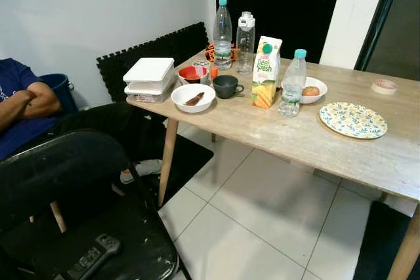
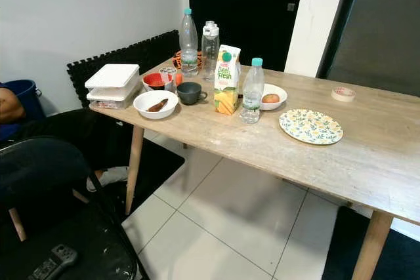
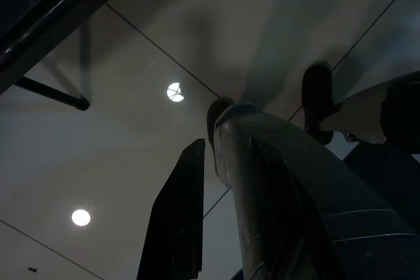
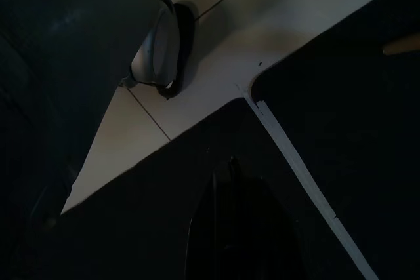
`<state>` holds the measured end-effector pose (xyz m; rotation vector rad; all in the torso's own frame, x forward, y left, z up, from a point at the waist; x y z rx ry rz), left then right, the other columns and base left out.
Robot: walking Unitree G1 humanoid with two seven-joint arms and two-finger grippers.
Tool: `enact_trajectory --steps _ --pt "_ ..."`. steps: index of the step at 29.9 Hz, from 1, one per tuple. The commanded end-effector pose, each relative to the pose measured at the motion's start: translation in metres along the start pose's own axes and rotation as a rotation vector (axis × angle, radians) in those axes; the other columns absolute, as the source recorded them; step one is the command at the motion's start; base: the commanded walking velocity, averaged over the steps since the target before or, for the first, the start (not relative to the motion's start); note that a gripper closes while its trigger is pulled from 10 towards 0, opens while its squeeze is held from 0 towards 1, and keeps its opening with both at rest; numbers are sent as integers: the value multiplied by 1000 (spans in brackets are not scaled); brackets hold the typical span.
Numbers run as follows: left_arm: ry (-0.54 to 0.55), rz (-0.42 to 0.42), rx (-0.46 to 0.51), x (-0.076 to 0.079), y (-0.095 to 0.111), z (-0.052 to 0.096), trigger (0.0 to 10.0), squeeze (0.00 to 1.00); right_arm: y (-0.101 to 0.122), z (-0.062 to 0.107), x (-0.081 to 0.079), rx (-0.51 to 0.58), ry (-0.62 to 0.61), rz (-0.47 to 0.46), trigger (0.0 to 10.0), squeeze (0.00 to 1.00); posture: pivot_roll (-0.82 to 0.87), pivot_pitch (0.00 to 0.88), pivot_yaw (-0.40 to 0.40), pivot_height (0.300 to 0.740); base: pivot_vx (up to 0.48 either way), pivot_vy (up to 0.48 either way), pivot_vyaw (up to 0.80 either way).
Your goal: Restocking fridge
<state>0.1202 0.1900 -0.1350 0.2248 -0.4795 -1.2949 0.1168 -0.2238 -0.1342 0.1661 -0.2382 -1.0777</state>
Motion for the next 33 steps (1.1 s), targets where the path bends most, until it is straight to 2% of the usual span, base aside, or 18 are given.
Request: enact_trajectory --steps 1,33 --pt "3 8 -13 -1 -3 0 10000 0 6 -1 -3 23 8 -9 10000 0 -66 0 40 740 0 0 0" --pt "-7 21 -17 4 -4 -1 10000 0 5 -1 -1 15 -10 9 10000 0 -66 0 38 740 0 0 0"
Point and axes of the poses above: a point about 5 cm out from each wrist's last joint towards the gripper, its own z axis pointing back from the gripper into the wrist, its own y axis along the axis of the wrist's last joint, x = y × z, the point moved 3 cm from there along -z, pointing out of the wrist towards the gripper, and after that the axes turned 9 degrees about z, right-handed, at the moved point
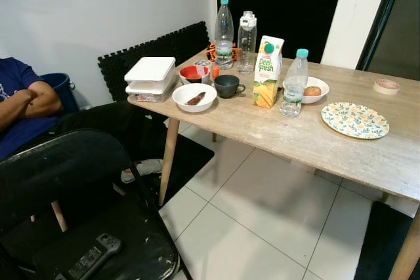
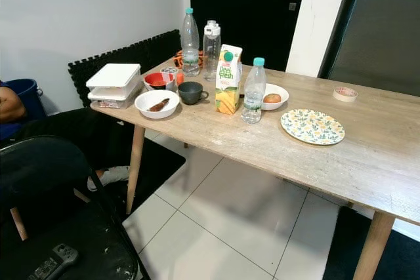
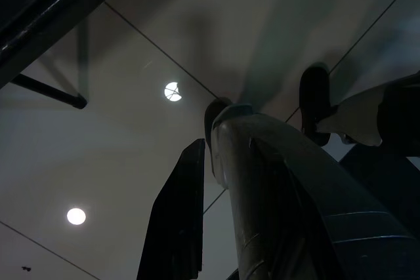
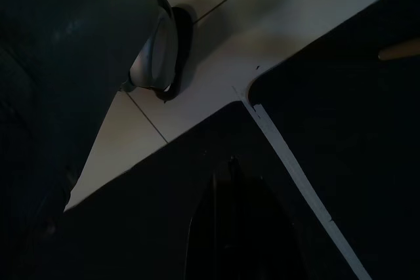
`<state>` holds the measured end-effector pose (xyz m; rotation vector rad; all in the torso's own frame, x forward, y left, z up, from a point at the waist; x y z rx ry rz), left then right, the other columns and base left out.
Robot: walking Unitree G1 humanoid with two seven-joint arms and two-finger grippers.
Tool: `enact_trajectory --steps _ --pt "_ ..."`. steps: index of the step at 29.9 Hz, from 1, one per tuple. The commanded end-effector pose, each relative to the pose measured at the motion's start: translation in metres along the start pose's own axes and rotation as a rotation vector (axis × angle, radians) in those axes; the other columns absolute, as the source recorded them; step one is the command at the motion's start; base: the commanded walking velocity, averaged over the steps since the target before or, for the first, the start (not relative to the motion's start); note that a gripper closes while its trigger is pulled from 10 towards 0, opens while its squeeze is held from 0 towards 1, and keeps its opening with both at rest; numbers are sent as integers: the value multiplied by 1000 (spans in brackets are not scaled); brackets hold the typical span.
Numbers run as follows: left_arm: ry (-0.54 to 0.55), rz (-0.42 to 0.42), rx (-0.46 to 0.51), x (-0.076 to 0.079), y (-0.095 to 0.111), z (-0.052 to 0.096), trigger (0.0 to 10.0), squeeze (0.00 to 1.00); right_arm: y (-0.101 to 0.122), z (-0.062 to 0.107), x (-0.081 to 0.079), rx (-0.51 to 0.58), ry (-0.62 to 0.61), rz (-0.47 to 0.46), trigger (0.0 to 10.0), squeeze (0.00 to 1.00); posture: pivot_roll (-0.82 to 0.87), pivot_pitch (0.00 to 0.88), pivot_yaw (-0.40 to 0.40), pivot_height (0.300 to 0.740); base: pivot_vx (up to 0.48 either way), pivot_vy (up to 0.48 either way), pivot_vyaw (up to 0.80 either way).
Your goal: Restocking fridge
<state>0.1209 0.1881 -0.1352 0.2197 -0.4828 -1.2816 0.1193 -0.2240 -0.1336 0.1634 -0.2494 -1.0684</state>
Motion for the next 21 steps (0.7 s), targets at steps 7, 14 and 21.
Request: enact_trajectory --steps 7,14,21 --pt "-4 6 -15 1 -3 0 10000 0 5 -1 -2 18 0 -4 10000 0 -66 0 38 740 0 -343 0" --pt "-9 7 -15 2 -3 0 10000 0 1 -1 -3 8 1 -1 10000 0 -67 0 39 740 0 -352 0" --pt "-8 12 -17 3 -4 0 10000 0 -1 0 -2 3 -1 0 10000 0 -67 0 35 740 0 -352 0"
Point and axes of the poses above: a point about 5 cm out from each wrist's last joint towards the gripper, its own z axis pointing back from the gripper into the wrist, its own y axis along the axis of the wrist's last joint, x = y × z, the point moved 3 cm from there along -z, pointing out of the wrist towards the gripper, and after that the axes turned 9 degrees about z, right-handed, at the moved point
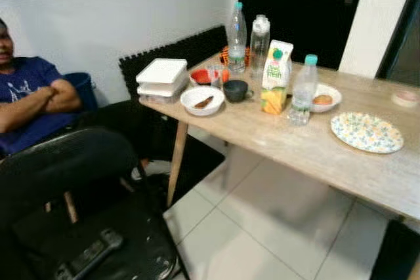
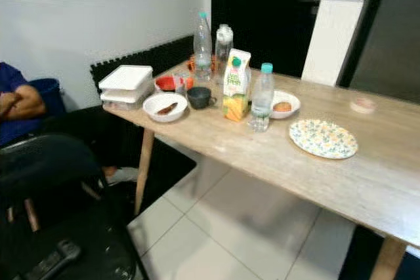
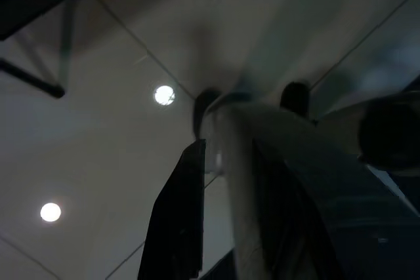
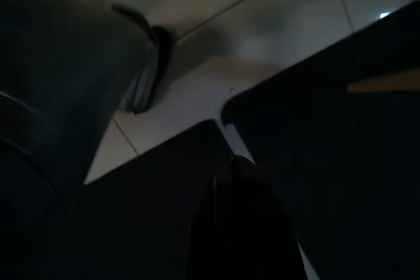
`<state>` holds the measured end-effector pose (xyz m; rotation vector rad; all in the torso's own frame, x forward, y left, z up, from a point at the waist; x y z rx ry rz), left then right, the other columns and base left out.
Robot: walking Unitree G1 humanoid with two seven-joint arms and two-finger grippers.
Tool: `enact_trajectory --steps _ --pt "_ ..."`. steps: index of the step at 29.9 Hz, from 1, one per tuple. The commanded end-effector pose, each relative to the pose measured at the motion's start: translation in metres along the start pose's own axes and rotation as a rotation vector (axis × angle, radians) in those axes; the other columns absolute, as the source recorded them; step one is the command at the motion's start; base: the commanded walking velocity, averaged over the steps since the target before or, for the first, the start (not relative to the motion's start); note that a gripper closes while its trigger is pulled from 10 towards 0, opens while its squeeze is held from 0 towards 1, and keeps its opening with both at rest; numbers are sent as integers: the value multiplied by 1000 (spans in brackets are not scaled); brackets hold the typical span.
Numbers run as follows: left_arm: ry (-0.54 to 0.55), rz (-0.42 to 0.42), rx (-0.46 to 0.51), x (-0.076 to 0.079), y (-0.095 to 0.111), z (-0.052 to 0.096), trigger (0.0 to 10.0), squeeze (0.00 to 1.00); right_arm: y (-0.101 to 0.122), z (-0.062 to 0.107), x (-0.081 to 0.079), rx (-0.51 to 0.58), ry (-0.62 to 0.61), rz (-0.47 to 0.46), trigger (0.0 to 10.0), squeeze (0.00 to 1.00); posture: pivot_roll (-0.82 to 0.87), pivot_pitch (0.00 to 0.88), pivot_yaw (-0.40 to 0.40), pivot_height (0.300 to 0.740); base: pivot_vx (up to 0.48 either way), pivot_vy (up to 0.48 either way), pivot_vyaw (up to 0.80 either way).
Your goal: Restocking fridge
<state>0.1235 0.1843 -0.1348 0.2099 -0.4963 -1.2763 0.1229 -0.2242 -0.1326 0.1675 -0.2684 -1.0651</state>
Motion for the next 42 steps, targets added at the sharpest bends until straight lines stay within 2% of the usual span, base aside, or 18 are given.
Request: enact_trajectory --steps 1,10,15,30,42 --pt "7 4 -19 -2 -6 1 10000 0 -4 0 -4 -11 11 -3 10000 0 -67 0 35 740 0 -349 0" --pt "5 7 -19 -1 -6 1 10000 0 -6 0 -4 -13 11 -1 10000 0 -67 0 34 740 0 -353 0" --pt "26 31 -7 -3 -5 1 10000 0 -6 0 -5 -14 12 -4 10000 0 -69 0 37 740 0 0 0" --pt "2 17 4 0 0 0 10000 0 -5 0 -5 -10 14 -6 10000 0 -68 0 37 740 0 0 0" --pt "-3 4 -1 0 -1 0 10000 0 -3 0 -5 -7 14 -6 10000 0 -68 0 37 740 293 0 0"
Point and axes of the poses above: a point about 5 cm out from each wrist's last joint towards the gripper, its own z axis pointing back from the gripper into the wrist, its own y axis along the axis of the wrist's last joint, x = y × z, the point moved 3 cm from there along -z, pointing out of the wrist towards the gripper, and after that the axes turned 9 degrees about z, right-handed, at the moved point
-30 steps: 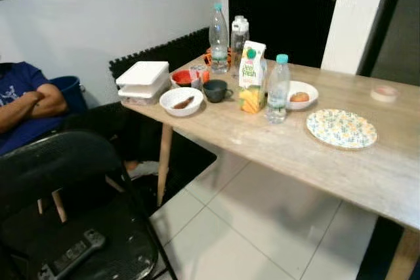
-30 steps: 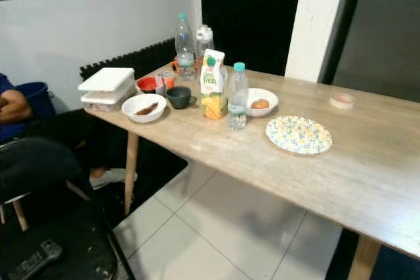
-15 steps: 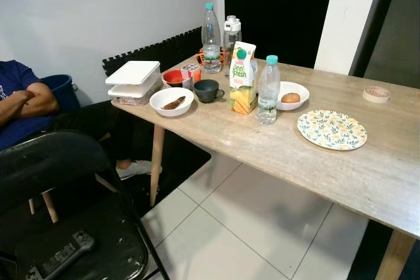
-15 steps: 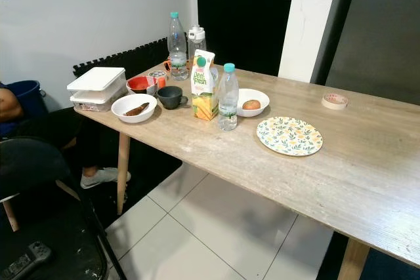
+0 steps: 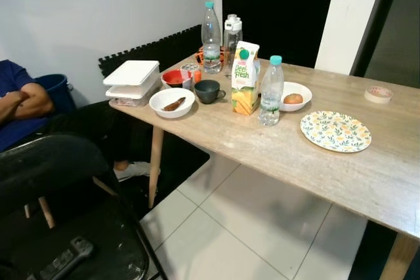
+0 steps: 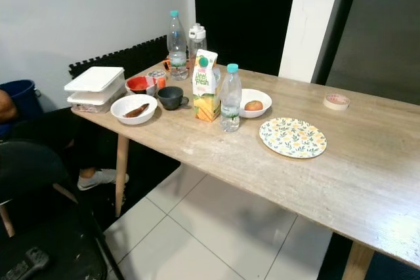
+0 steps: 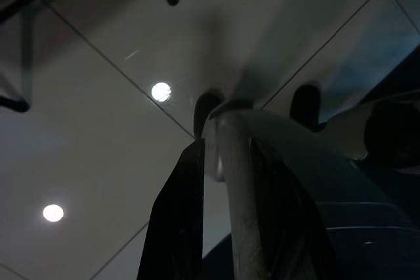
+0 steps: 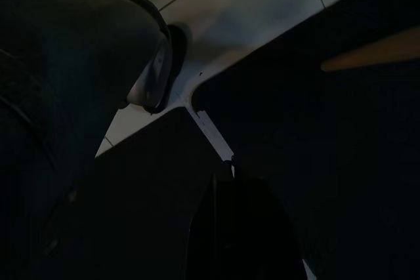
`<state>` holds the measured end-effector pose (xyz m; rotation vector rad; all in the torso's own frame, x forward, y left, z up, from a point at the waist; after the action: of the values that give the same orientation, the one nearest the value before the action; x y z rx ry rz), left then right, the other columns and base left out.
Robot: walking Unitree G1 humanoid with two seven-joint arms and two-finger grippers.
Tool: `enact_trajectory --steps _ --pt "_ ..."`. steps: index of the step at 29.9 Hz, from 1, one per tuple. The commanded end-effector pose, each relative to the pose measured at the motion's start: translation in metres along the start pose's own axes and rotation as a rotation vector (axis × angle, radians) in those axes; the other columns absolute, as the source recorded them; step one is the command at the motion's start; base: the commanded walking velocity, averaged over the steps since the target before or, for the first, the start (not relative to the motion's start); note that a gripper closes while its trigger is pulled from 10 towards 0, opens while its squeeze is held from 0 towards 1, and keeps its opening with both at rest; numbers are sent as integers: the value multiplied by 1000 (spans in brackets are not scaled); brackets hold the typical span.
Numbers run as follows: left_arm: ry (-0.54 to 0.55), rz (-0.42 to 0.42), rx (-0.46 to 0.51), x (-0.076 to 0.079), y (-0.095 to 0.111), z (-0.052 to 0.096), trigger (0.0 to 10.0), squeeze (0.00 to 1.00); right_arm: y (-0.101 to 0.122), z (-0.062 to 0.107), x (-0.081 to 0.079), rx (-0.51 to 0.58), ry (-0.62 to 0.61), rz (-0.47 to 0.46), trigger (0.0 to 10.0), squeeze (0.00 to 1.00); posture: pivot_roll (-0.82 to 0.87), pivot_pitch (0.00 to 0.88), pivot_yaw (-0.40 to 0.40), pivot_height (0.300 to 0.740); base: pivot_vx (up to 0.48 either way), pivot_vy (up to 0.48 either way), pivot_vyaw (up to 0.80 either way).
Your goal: Restocking fridge
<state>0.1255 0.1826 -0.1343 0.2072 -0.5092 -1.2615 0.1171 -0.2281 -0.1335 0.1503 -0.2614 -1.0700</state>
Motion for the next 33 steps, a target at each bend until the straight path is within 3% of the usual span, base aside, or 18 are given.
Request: enact_trajectory --steps 1,14,19,25,33 --pt "4 -12 -9 -2 -3 1 10000 0 4 -1 -6 12 17 -3 10000 0 -68 0 37 740 307 0 0" --pt "9 -3 -4 -3 -2 1 10000 0 6 -1 -7 15 20 -4 10000 0 -66 0 38 740 299 0 0" --pt "-3 -13 -2 -2 -1 1 10000 0 6 -2 -7 16 20 -3 10000 0 -66 0 38 740 0 0 0" --pt "-13 -6 -5 0 -1 1 10000 0 5 -1 -4 10 8 -2 10000 0 -68 0 36 740 0 -459 0" --pt "-1 14 0 -2 -2 1 10000 0 -3 1 11 -18 -74 -89 10000 0 -70 0 35 740 0 -116 0"
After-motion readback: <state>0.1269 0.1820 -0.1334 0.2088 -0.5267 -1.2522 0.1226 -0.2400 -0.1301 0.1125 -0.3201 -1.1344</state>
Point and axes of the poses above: a point about 5 cm out from each wrist's last joint towards the gripper, its own z axis pointing back from the gripper into the wrist, its own y axis along the axis of the wrist's last joint, x = y × z, the point moved 3 cm from there along -z, pointing out of the wrist towards the gripper, and after that the axes turned 9 degrees about z, right-handed, at the moved point
